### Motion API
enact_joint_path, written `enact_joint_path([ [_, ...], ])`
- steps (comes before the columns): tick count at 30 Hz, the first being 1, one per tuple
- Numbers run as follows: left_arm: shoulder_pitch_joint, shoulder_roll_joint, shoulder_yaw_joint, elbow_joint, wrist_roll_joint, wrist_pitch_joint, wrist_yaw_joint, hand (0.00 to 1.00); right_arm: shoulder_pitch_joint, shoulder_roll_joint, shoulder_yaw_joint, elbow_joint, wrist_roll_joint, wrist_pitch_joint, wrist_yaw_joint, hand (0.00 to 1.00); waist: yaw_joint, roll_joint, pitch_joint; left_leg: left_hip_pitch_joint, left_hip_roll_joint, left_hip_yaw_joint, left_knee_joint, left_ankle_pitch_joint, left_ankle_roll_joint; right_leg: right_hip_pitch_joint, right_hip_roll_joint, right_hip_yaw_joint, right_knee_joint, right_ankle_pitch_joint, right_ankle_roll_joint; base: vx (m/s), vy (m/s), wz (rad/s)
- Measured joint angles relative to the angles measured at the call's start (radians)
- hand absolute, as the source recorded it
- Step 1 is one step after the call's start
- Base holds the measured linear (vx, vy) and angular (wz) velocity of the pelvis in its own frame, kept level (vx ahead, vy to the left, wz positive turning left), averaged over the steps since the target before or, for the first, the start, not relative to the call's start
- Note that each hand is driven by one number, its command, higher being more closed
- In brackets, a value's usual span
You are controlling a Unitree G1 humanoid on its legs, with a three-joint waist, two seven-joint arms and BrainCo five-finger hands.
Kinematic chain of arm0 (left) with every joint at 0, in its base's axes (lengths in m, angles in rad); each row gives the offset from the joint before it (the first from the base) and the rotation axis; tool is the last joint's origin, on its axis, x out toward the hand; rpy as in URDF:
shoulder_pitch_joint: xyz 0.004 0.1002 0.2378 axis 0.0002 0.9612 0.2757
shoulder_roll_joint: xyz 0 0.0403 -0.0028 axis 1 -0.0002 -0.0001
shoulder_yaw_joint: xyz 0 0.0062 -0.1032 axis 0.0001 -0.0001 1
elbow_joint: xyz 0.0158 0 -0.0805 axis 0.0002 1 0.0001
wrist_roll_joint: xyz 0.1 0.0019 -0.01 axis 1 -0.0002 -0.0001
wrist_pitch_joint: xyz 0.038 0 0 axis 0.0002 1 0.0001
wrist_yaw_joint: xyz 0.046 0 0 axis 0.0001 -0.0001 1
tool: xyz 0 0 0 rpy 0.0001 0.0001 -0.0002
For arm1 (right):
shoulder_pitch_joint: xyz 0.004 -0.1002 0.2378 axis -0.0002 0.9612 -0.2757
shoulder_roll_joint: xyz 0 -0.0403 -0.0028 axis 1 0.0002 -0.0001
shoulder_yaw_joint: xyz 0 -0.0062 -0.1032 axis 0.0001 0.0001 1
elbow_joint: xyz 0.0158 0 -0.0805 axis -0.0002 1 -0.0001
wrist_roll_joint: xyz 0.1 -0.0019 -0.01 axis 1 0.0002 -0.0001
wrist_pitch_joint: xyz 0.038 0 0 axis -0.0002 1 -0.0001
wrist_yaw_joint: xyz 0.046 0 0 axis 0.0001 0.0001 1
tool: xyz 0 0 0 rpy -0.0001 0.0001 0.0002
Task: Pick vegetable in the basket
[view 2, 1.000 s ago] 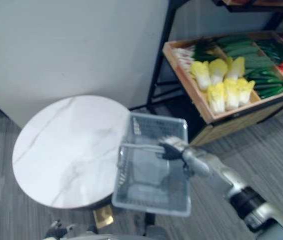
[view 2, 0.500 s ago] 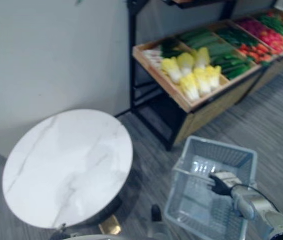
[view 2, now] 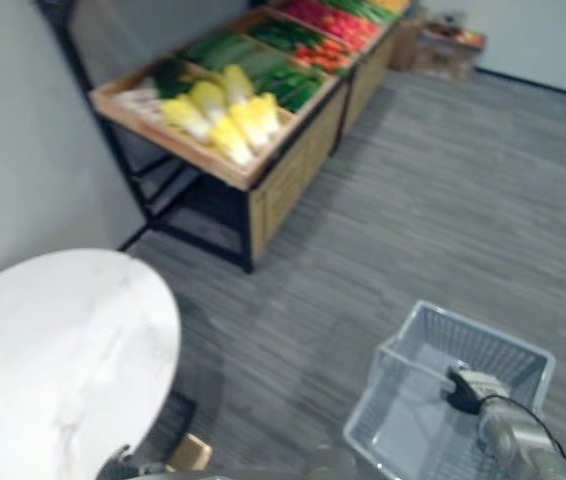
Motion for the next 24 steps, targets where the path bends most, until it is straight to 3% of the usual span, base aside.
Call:
enact_joint_path([
  [3,-0.003,-0.046,-0.002,-0.013,0.000,-0.003,-0.001,0.00,0.036,0.009,-0.030,-0.001,0.002,0.027,-0.001,1.00,-0.025,0.030,0.009,0.050,0.040,-0.015,-0.024,0.128,0.004,0.058,0.057,0.001,-0.010,-0.018,-0.030,-0.05,-0.330,-0.15],
  [6,-0.003,-0.049,0.001,-0.027,-0.002,-0.005,0.001,0.00,0.038,0.014,-0.060,-0.003,0.004,0.032,-0.014,1.00,-0.023,0.031,0.009,0.041,0.096,-0.054,0.072,0.165,0.027,0.058,0.088,0.027,-0.015,-0.038,-0.049,-0.06,-0.175,-0.35],
  [7,-0.002,-0.048,0.005,-0.032,-0.002,-0.005,0.003,0.00,0.038,0.015,-0.066,-0.009,0.006,0.032,-0.028,1.00,-0.023,0.028,0.011,0.007,0.115,-0.153,0.160,0.196,0.067,0.065,0.094,0.060,-0.030,-0.041,-0.055,-0.08,-0.157,-0.53],
  [8,-0.001,-0.048,0.006,-0.038,-0.005,-0.006,0.007,0.00,0.035,0.014,-0.066,-0.011,0.007,0.032,-0.035,1.00,-0.020,0.022,0.014,-0.015,0.106,-0.223,0.186,0.190,0.070,0.067,0.090,0.082,-0.032,-0.039,-0.058,-0.07,-0.088,-0.67],
  [9,0.002,-0.050,0.006,-0.046,-0.008,-0.009,0.013,0.00,0.019,0.013,-0.066,-0.010,0.007,0.037,-0.043,1.00,-0.011,0.019,0.016,-0.029,0.051,-0.347,0.201,0.133,0.039,0.063,0.081,0.128,-0.040,-0.034,-0.061,-0.04,0.001,-1.17],
  [10,0.004,-0.054,0.006,-0.048,-0.010,-0.021,0.025,0.00,-0.022,0.017,-0.058,-0.006,0.007,0.043,-0.043,1.00,0.018,0.019,0.017,-0.034,-0.071,-0.517,0.184,0.017,0.037,0.051,0.077,0.207,-0.068,-0.028,-0.070,-0.03,0.021,-1.36],
  [12,0.008,-0.054,0.005,-0.047,-0.012,-0.027,0.036,0.00,-0.070,0.025,-0.036,-0.007,0.014,0.047,-0.047,1.00,0.043,0.026,0.021,-0.038,-0.175,-0.623,0.128,-0.069,0.050,0.042,0.094,0.280,-0.103,-0.021,-0.081,-0.01,0.061,-1.33],
  [13,0.010,-0.054,0.004,-0.047,-0.013,-0.027,0.037,0.00,-0.078,0.029,-0.036,-0.010,0.017,0.047,-0.048,1.00,0.047,0.031,0.024,-0.038,-0.196,-0.637,0.099,-0.075,0.054,0.042,0.101,0.287,-0.110,-0.017,-0.087,-0.03,0.098,-1.08],
  [14,0.014,-0.062,0.001,-0.048,-0.013,-0.027,0.035,0.00,-0.082,0.025,-0.037,-0.025,0.034,0.046,-0.049,1.00,0.055,0.051,0.035,-0.037,-0.216,-0.642,0.029,-0.074,0.057,0.039,0.122,0.288,-0.112,-0.013,-0.087,-0.05,0.130,-0.78],
  [15,0.019,-0.078,0.001,-0.050,-0.015,-0.027,0.035,0.00,-0.083,0.010,-0.040,-0.056,0.051,0.043,-0.049,1.00,0.057,0.084,0.048,-0.046,-0.213,-0.641,-0.034,-0.126,0.071,0.032,0.156,0.278,-0.111,0.015,-0.074,-0.06,0.140,-0.72],
  [16,0.019,-0.071,0.010,-0.048,-0.023,-0.026,0.032,0.00,-0.087,0.025,-0.044,-0.058,0.052,0.043,-0.049,1.00,0.063,0.070,0.053,-0.041,-0.218,-0.629,-0.033,-0.138,0.065,0.029,0.152,0.282,-0.109,0.036,-0.064,0.00,0.118,-0.32],
  [17,0.023,-0.072,0.012,-0.049,-0.034,-0.026,0.035,0.00,-0.084,0.018,-0.044,-0.081,0.052,0.036,-0.049,1.00,0.056,0.084,0.056,-0.058,-0.228,-0.633,-0.039,-0.145,0.066,0.003,0.138,0.261,-0.059,0.034,-0.067,0.11,0.113,-0.14],
  [18,0.021,-0.072,0.024,-0.049,-0.039,-0.026,0.036,0.00,-0.096,0.006,-0.045,-0.096,0.052,0.037,-0.050,1.00,0.059,0.064,0.070,-0.056,-0.253,-0.637,-0.046,-0.150,0.058,-0.030,0.112,0.245,0.024,-0.001,-0.071,0.15,0.107,0.01],
  [20,0.023,-0.082,0.044,-0.049,-0.040,-0.024,0.038,0.00,-0.104,-0.013,-0.044,-0.096,0.052,0.042,-0.050,1.00,0.059,0.090,0.091,-0.050,-0.253,-0.633,-0.017,-0.138,0.042,-0.035,0.113,0.227,0.044,-0.017,-0.089,0.18,0.092,0.04],
  [22,0.034,-0.089,0.088,-0.066,-0.044,-0.028,0.038,0.00,-0.111,0.007,-0.031,-0.099,0.052,0.054,-0.050,1.00,0.067,0.063,0.122,-0.217,-0.245,-0.652,0.347,-0.138,0.040,0.002,0.077,0.227,0.015,-0.043,-0.094,0.15,0.052,0.13],
  [23,0.037,-0.097,0.100,-0.087,-0.044,-0.032,0.042,0.00,-0.117,0.016,-0.025,-0.101,0.052,0.061,-0.050,1.00,0.086,0.064,0.126,-0.277,-0.252,-0.680,0.403,-0.174,0.045,0.027,0.070,0.240,-0.012,-0.040,-0.091,0.14,0.019,-0.14],
  [24,0.064,-0.114,0.102,-0.089,-0.043,-0.027,0.042,0.00,-0.124,0.030,-0.021,-0.118,0.052,0.063,-0.050,1.00,0.094,0.077,0.123,-0.293,-0.263,-0.691,0.275,-0.176,0.061,0.072,0.067,0.246,-0.056,-0.037,-0.084,0.22,0.049,-0.40],
])
